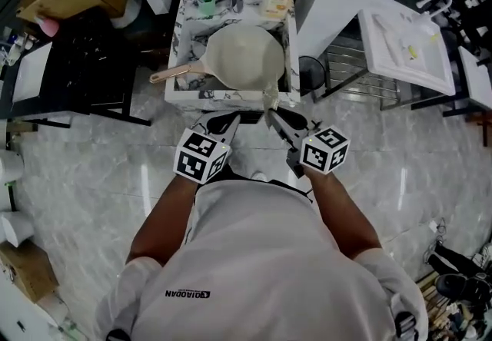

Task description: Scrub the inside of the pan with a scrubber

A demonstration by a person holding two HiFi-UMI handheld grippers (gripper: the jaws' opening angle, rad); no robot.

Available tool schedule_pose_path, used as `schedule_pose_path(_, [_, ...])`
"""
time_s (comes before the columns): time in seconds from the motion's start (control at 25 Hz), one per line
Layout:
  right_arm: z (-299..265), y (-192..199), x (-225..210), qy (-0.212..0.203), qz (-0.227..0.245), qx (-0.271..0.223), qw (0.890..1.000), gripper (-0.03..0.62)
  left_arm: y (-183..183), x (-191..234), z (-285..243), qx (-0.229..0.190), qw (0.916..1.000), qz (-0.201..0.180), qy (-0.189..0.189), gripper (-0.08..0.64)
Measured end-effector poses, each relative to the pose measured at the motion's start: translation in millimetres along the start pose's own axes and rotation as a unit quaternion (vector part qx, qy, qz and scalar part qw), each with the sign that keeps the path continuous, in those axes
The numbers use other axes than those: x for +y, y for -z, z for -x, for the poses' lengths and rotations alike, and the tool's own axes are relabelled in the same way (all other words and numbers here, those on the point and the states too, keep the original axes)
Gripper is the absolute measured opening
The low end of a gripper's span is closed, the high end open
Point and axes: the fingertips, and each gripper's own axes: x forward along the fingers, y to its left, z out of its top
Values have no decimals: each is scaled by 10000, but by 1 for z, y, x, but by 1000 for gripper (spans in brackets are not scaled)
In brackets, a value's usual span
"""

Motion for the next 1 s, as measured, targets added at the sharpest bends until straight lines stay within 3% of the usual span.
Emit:
schedule_pose_path(0.2, [35,13,15,9,157,42,9999,69,6,-39,20,-133,9997,146,-126,14])
schedule_pose_path(0.44, [55,1,32,212,805,5,9965,67,-16,-53,49,-376,9988,-176,-265,14])
schedule_pose_path(0.6, [58,-1,48,251,846,-34,9961,67,-21,-58,62,-494,9986,-147,-149,14])
schedule_pose_path(0.84, [43,1,67,400,714,-23,9966,67,-6,-40,74,-235,9993,-256,-100,14])
schedule_pose_path(1.0, [34,4,83,486,689,-53,9964,67,-7,-26,88,-330,9990,-285,-41,15])
